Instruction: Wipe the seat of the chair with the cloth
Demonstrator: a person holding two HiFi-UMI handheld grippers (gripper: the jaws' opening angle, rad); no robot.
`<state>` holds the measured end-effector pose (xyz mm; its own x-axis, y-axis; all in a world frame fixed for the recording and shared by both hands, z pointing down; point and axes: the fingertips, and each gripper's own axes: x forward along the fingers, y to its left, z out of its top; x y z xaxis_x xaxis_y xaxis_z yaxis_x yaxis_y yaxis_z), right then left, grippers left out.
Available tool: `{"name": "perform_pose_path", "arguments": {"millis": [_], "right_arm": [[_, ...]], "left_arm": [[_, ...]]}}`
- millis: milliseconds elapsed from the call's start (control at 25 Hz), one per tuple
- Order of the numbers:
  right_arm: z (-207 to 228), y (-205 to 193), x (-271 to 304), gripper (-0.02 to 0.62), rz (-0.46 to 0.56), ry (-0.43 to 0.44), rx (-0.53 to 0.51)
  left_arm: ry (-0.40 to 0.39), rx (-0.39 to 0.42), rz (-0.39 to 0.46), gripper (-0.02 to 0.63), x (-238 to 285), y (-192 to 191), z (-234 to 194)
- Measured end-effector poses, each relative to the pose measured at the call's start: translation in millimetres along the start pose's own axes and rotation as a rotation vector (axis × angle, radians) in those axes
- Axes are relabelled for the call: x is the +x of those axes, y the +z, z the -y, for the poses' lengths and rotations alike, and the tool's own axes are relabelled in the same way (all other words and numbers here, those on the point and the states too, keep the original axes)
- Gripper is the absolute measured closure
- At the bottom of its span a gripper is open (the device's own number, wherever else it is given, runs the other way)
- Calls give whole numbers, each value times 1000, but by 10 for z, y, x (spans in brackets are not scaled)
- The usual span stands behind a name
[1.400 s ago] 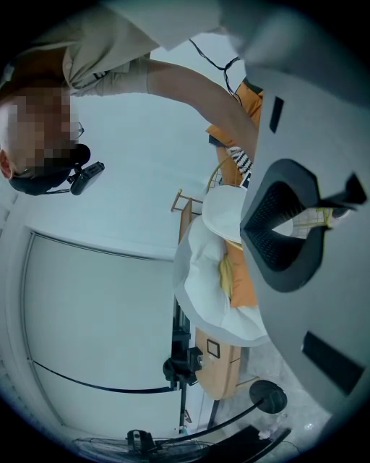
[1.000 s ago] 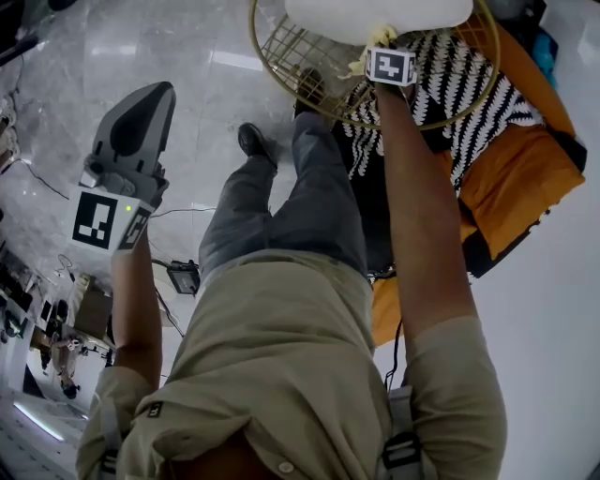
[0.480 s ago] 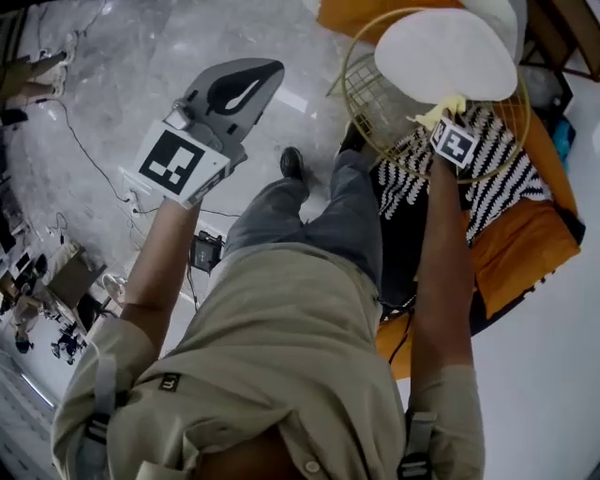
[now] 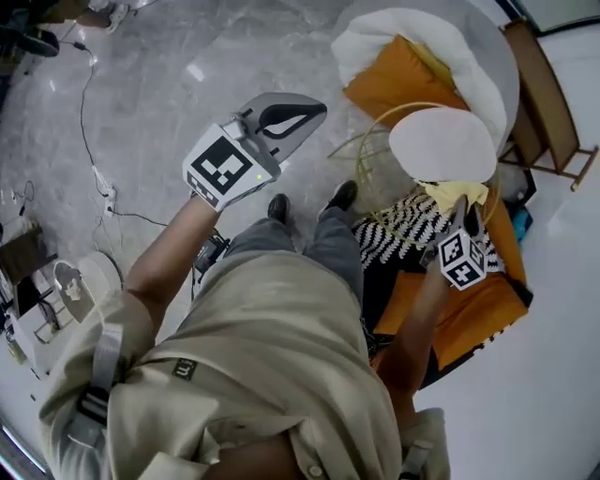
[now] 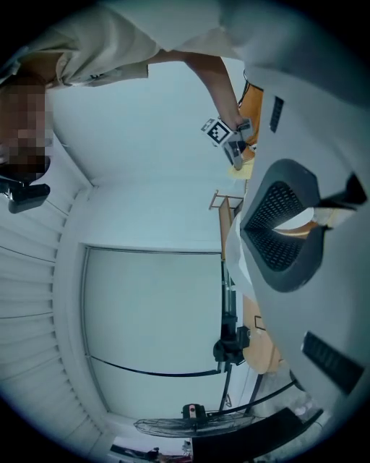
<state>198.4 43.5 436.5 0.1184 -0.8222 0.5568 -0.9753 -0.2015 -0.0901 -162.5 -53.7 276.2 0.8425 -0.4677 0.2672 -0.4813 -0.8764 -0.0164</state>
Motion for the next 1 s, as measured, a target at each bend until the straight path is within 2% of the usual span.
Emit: {"name": "perform_pose_path", "arguments": {"millis": [120, 280, 360, 480, 640, 1000], "right_arm": [[-396, 573, -530, 523, 116, 90, -40], [-1039, 1077, -1298, 523, 218, 212, -90], [-1207, 1326, -1620, 525, 272, 245, -122], [-1310, 1642, -2021, 526, 341, 264, -174], [-1418, 1825, -2408, 537, 354, 263, -251], [-1489, 1770, -2998, 538, 388, 255, -241]], "left_arm": [[16, 18, 31, 591, -274, 163, 37], [25, 12, 55, 591, -722, 360, 105], [28, 32, 78, 591, -846, 477, 145], [23, 0, 102, 591, -936, 680, 228], [13, 27, 116, 591, -1107, 846, 337], [-27, 68, 130, 591, -1325, 802, 615]]}}
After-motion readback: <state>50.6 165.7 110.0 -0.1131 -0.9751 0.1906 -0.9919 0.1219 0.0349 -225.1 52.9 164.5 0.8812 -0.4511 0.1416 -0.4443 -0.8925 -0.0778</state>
